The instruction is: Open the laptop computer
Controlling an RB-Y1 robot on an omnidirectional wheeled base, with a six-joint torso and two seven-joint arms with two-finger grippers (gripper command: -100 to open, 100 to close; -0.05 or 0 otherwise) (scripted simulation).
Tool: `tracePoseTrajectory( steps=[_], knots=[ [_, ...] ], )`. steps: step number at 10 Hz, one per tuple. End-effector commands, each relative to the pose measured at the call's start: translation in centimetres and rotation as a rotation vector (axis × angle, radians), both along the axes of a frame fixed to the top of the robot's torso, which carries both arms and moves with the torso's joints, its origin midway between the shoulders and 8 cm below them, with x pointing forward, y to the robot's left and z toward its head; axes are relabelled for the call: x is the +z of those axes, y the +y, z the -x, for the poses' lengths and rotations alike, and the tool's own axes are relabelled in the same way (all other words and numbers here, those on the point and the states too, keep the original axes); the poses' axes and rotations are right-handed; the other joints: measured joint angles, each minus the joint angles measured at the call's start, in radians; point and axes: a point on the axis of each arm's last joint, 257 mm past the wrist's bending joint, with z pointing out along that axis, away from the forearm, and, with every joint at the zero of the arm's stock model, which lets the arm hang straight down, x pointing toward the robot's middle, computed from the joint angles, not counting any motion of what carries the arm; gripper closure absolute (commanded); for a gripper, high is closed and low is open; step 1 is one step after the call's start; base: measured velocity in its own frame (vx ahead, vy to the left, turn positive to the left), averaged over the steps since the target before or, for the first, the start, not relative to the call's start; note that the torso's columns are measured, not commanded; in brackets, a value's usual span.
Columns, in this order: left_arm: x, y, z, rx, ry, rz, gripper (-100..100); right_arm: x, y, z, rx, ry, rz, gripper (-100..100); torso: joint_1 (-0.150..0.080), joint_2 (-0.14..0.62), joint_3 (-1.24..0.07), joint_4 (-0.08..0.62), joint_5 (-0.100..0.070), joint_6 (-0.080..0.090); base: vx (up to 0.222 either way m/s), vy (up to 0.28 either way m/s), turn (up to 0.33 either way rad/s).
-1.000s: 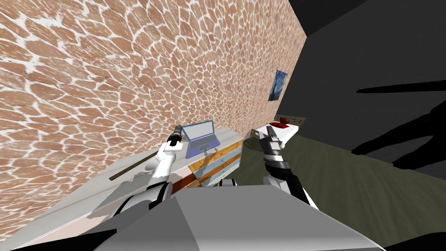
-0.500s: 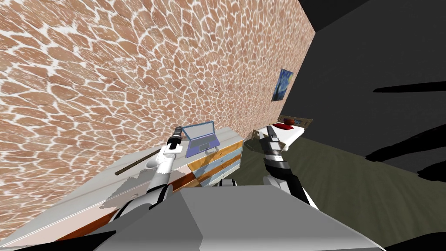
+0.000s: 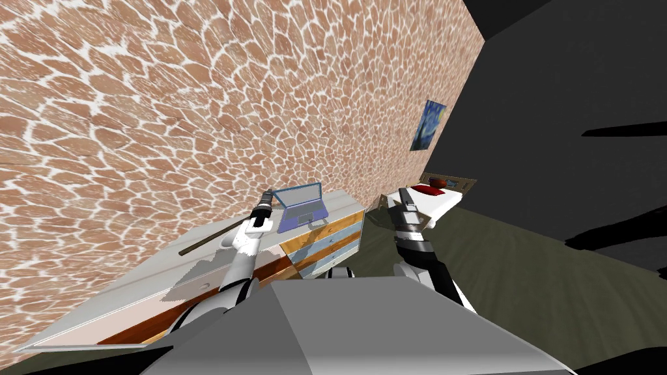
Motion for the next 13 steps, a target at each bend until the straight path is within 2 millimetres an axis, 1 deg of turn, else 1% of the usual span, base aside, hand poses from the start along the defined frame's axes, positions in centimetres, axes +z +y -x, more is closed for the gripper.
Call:
tracePoseTrajectory(
  steps=[1,2,3,5,6,8,9,11,12,13],
  knots=[
    [-1.1,-1.0,1.0,-0.023,-0.023,-0.004,100,0.0,0.0,0.0,0.000,0.000,0.000,0,0.000,-0.002,-0.001,-0.002,0.001,-0.001,0.045,0.012,0.051],
    [-0.9,-1.2,1.0,-0.030,-0.031,-0.010,100,0.0,0.0,0.0,0.000,0.000,0.000,0,0.001,-0.003,-0.002,-0.002,0.001,0.000,0.016,0.008,0.008],
    [-2.6,-1.6,2.0,-0.030,-0.033,0.001,100,0.0,0.0,0.0,0.000,0.000,0.000,0,0.000,-0.003,-0.002,-0.002,0.001,0.000,0.055,0.015,0.040],
    [-1.7,-2.4,2.2,-0.056,-0.065,-0.020,100,0.0,0.0,0.0,0.000,0.000,0.000,0,0.003,-0.005,-0.003,-0.004,0.003,-0.001,0.041,0.004,0.031],
    [-3.4,-2.7,3.3,-0.051,-0.066,-0.008,100,0.0,0.0,0.0,0.000,0.000,0.000,0,0.002,-0.005,-0.003,-0.003,0.002,0.001,0.054,0.014,0.047],
    [-2.5,-3.5,3.5,-0.078,-0.101,-0.030,100,0.0,0.0,0.0,0.000,0.000,0.000,0,0.002,-0.006,-0.004,-0.006,0.004,0.001,0.035,0.006,0.025],
    [-4.0,-3.8,4.7,-0.071,-0.105,-0.021,100,0.0,0.0,0.0,0.000,0.000,0.000,0,0.001,-0.006,-0.003,-0.005,0.003,0.002,0.048,0.008,0.044],
    [-3.2,-4.6,5.0,-0.094,-0.138,-0.040,100,0.0,0.0,0.0,0.000,0.000,0.000,0,0.002,-0.007,-0.004,-0.006,0.004,0.001,0.032,0.005,0.026],
    [-4.7,-4.7,6.2,-0.082,-0.140,-0.030,100,0.0,0.0,0.0,0.000,0.000,0.000,0,0.001,-0.007,-0.004,-0.005,0.003,0.002,0.056,0.022,0.052],
    [-4.3,-5.0,6.4,-0.092,-0.154,-0.039,100,0.0,0.0,0.0,0.000,0.000,0.000,0,0.001,-0.007,-0.004,-0.006,0.003,0.001,0.046,0.002,0.040]
  ],
)
